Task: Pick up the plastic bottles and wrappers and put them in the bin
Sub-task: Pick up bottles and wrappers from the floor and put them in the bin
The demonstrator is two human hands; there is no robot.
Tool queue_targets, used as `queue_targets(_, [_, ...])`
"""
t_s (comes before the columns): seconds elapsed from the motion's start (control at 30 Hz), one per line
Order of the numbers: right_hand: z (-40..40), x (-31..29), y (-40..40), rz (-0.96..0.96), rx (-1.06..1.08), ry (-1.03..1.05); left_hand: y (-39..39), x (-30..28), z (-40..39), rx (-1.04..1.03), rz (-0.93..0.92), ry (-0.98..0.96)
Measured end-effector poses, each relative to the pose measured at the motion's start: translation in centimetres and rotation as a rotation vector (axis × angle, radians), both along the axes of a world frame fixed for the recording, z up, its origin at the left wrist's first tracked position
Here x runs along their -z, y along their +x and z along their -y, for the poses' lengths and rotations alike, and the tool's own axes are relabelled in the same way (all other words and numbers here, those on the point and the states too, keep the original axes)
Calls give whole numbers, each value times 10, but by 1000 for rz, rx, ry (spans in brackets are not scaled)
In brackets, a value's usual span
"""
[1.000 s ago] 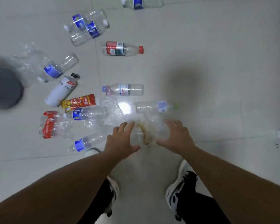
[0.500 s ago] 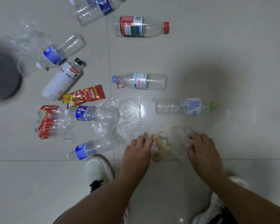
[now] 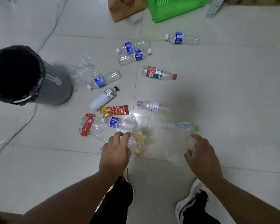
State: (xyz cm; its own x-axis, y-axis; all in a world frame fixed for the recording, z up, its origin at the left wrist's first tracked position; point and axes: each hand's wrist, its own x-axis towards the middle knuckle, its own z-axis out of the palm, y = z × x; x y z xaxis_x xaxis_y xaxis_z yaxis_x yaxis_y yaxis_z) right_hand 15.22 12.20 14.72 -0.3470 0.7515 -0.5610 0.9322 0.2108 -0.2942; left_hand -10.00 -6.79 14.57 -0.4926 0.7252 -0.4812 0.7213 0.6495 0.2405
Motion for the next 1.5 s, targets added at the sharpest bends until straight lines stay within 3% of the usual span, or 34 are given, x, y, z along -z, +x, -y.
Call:
queue_targets(0.1, [-10,-20,-10,101,-126,5,-32,-16,1,-32,-48,-9])
queue_targets(0.2, [-27,-1,-22,153,-240,43,-65,1,-8,-3,-65,3])
queue_targets(0.37, [-55,102,-44,166,-270,75,-102,106,-31,139,-61,-56])
queue_targets(0.57, [-67,230,-52,336,-545,164,-116,238,-29,334,-113,-199])
queue_targets(0.67, [-62,263,-51,375,-582,145,-111,264,-21,444,-128,-294])
queue_targets(0.77, [-59,272,-53,366,-621,174,-105,263,-22,425,-179,-278])
queue_targets(0.97, [-51,204,-64,278,-547,150,-92,193,-45,303,-194,-202])
queue_targets(1.27, [-61,11,-67,208,-418,128,-74,8,-61,194,-256,-194])
queue_targets(1.5, [-67,-123,-86,95,-133,-17,-75,-109,-87,111,-223,-168])
